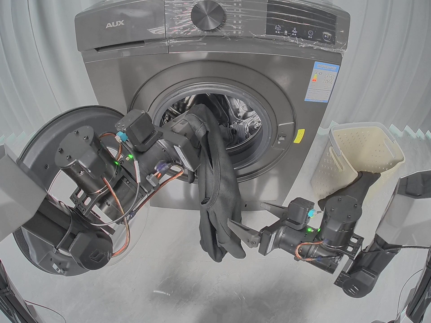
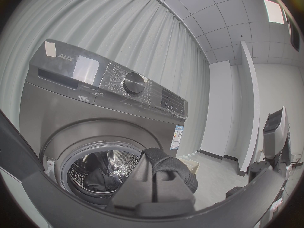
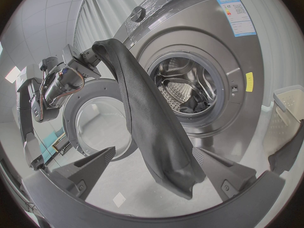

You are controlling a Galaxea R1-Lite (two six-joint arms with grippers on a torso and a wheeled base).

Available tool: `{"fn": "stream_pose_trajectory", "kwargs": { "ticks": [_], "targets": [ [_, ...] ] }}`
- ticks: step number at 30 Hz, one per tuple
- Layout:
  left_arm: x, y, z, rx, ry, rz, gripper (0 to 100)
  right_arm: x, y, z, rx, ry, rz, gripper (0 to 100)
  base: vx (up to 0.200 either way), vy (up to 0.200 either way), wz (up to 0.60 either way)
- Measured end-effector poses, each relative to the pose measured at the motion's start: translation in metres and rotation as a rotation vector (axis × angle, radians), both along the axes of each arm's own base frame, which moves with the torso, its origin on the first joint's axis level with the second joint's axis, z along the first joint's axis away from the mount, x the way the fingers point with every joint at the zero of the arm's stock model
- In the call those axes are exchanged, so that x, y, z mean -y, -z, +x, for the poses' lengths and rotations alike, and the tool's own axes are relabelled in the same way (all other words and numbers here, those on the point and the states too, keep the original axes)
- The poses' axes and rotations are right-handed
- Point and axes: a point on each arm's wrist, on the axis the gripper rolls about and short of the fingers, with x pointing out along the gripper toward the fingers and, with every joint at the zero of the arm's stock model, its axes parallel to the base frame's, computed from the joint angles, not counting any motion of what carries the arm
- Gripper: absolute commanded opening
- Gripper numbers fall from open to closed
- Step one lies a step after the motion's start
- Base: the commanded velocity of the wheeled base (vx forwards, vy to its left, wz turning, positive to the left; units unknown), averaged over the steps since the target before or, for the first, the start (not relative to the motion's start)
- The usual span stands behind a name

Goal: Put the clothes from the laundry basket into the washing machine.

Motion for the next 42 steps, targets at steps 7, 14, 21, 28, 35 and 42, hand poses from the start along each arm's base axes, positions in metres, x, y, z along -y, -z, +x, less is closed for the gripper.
{"fn": "stream_pose_trajectory", "kwargs": {
  "ticks": [7,14,21,28,35,42],
  "targets": [
    [0.001,-0.002,-0.001,0.008,0.006,-0.005,0,-0.018,0.018,0.032,0.006,-0.020,0.013,100,0.000,0.000,0.00],
    [0.008,-0.002,-0.006,0.010,0.029,-0.007,0,-0.031,0.039,0.048,-0.002,-0.057,0.016,100,0.000,0.000,0.00],
    [0.009,-0.001,-0.006,0.005,0.033,-0.005,0,-0.027,0.052,0.049,-0.029,-0.051,-0.005,100,0.000,0.000,0.00],
    [0.009,0.003,-0.004,-0.003,0.027,0.001,0,-0.007,0.054,0.043,-0.067,-0.042,-0.034,100,0.000,0.000,0.00],
    [0.010,0.004,-0.003,-0.006,0.027,0.004,0,0.001,0.048,0.058,-0.035,-0.002,-0.020,100,0.000,0.000,0.00],
    [0.011,0.005,-0.003,-0.007,0.035,0.005,0,-0.012,0.063,0.075,-0.019,-0.006,-0.021,100,0.000,0.000,0.00]
  ]
}}
